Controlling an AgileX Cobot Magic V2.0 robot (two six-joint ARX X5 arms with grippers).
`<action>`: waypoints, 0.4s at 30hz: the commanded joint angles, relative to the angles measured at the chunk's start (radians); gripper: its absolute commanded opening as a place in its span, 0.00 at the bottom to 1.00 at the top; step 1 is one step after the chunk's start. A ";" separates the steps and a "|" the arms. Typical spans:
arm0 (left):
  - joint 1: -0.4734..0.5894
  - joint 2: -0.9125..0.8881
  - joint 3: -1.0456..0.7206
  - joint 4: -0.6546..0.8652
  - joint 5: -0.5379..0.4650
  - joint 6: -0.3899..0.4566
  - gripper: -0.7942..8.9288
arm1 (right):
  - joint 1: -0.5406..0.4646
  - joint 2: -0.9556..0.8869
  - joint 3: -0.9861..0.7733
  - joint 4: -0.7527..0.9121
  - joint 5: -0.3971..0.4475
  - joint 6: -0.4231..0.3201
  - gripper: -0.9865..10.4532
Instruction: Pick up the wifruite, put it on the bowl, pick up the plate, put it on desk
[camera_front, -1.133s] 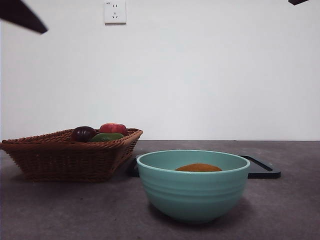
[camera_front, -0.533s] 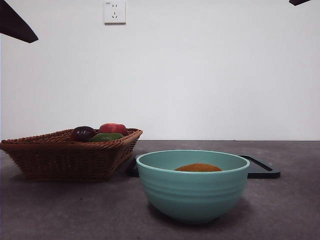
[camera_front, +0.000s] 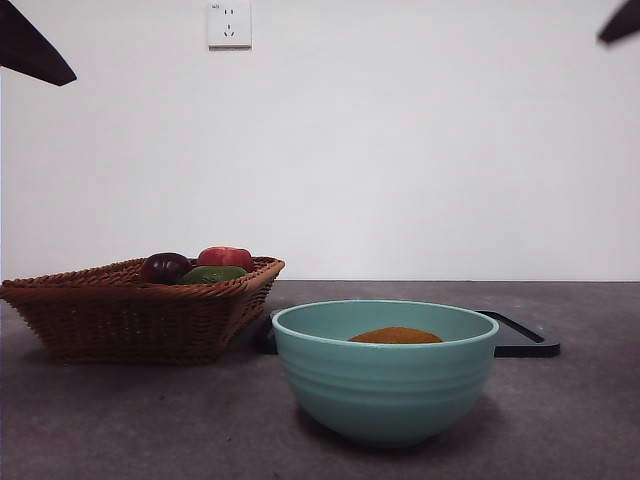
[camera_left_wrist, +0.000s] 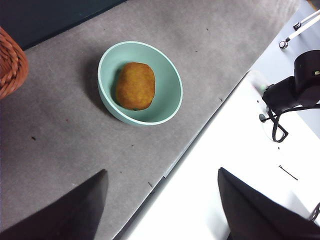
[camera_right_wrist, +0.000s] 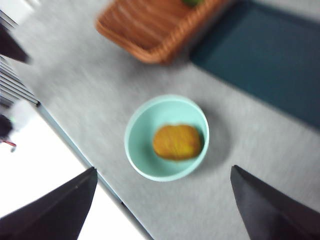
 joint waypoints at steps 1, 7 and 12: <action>-0.006 0.005 0.010 0.005 0.006 0.019 0.44 | 0.013 0.018 -0.067 0.072 0.003 0.072 0.46; -0.006 0.005 0.010 0.005 0.006 0.019 0.44 | 0.033 0.061 -0.180 0.223 0.011 0.142 0.38; -0.006 0.005 0.010 0.005 0.006 0.019 0.44 | 0.064 0.152 -0.208 0.285 0.100 0.152 0.38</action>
